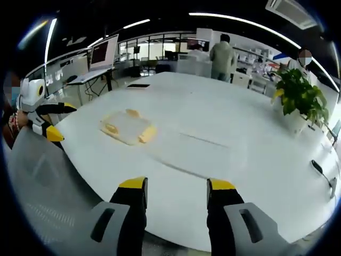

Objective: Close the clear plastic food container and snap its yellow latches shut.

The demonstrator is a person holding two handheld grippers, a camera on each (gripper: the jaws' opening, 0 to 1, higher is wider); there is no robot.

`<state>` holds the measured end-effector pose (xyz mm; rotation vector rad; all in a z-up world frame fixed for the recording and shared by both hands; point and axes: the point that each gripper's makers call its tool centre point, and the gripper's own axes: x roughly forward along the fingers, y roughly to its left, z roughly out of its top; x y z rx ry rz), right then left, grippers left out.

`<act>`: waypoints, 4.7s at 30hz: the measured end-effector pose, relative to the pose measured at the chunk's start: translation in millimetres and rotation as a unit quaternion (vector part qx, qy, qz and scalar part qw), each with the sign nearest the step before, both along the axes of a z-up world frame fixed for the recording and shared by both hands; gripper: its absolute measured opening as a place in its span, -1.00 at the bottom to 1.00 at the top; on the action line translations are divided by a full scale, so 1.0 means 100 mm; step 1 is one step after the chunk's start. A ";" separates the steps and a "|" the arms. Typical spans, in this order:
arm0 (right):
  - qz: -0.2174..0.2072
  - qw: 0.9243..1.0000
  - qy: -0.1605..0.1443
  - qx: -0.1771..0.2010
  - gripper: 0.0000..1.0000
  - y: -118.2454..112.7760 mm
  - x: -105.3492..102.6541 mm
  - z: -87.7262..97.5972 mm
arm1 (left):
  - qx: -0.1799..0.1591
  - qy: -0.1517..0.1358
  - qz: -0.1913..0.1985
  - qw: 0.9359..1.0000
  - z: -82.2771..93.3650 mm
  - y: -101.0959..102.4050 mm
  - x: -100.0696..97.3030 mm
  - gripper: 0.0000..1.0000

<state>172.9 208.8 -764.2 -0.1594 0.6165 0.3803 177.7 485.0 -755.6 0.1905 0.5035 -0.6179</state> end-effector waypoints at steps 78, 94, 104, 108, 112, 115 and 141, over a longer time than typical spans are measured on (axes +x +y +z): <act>-0.030 0.999 -0.042 0.002 0.98 -0.12 0.12 0.12 | -0.007 0.006 0.008 1.000 0.00 0.01 0.02 0.66; -0.018 0.999 -0.041 0.020 0.92 -0.05 0.08 0.15 | -0.058 0.016 -0.028 0.998 0.05 -0.07 0.00 0.89; 0.111 0.992 -0.052 0.012 0.97 0.31 0.22 0.34 | 0.025 0.013 -0.117 0.993 0.13 0.15 0.32 0.98; 0.208 0.976 -0.067 -0.022 0.99 0.59 0.37 0.42 | 0.065 -0.005 -0.160 0.985 0.18 0.24 0.52 0.98; 0.272 0.960 -0.042 -0.059 0.98 0.79 0.49 0.32 | 0.110 0.020 -0.199 0.974 0.05 0.27 0.63 0.98; 0.300 0.949 -0.006 -0.101 0.99 0.82 0.64 0.14 | 0.124 0.034 -0.222 0.967 -0.02 0.25 0.68 0.98; 0.481 0.848 0.126 -0.180 0.86 1.25 1.09 -0.55 | 0.283 0.094 -0.405 0.864 -0.79 0.32 1.22 0.64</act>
